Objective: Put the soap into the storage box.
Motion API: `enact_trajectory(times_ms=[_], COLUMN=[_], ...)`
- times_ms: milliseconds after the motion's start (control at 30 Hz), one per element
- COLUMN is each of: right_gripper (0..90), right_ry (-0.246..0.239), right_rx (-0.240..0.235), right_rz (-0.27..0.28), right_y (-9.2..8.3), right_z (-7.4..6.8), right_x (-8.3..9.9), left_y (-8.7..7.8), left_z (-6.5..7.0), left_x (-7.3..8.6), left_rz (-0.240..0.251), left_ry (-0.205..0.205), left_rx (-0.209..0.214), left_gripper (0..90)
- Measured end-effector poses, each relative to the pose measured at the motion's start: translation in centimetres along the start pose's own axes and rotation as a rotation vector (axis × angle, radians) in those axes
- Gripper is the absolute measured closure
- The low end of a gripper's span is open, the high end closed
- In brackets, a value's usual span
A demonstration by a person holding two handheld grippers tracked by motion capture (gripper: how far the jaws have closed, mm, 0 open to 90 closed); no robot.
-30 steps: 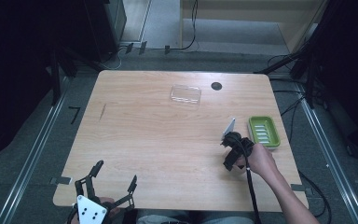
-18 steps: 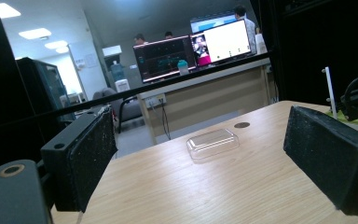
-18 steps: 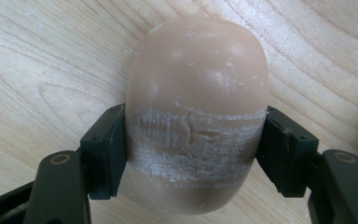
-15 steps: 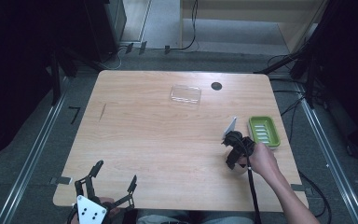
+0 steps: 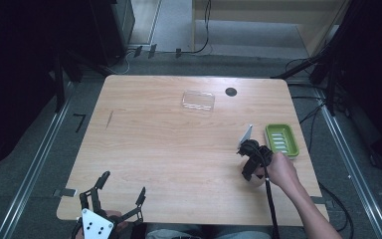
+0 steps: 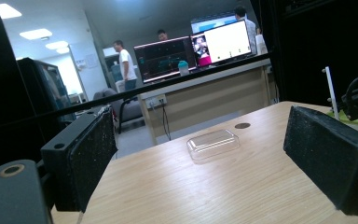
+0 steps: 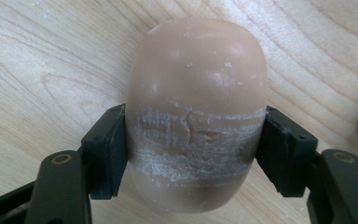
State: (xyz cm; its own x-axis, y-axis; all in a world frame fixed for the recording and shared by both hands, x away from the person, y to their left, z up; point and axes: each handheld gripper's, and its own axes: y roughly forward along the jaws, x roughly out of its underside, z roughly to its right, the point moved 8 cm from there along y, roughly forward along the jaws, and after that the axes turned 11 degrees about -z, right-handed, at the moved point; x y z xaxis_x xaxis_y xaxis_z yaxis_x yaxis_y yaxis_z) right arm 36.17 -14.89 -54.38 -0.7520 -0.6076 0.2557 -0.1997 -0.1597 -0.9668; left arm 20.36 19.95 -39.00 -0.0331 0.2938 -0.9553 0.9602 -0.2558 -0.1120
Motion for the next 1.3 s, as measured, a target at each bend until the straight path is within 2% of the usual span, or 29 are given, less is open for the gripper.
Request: enact_trajectory(times_ms=[700, 1300], right_gripper=[33.3, 33.4], right_ry=[0.016, 0.029], right_rx=[-0.008, -0.01], right_rz=[0.016, 0.006], right_y=[-1.0, -1.4], right_z=[1.2, 2.2], right_x=[0.9, 1.6], left_y=[0.0, 0.0], left_z=[0.0, 0.0], left_x=[0.0, 0.0], left_rz=[0.0, 0.0], left_ry=[-0.001, 0.0], left_rx=[-0.002, -0.001], left_gripper=[9.9, 9.9])
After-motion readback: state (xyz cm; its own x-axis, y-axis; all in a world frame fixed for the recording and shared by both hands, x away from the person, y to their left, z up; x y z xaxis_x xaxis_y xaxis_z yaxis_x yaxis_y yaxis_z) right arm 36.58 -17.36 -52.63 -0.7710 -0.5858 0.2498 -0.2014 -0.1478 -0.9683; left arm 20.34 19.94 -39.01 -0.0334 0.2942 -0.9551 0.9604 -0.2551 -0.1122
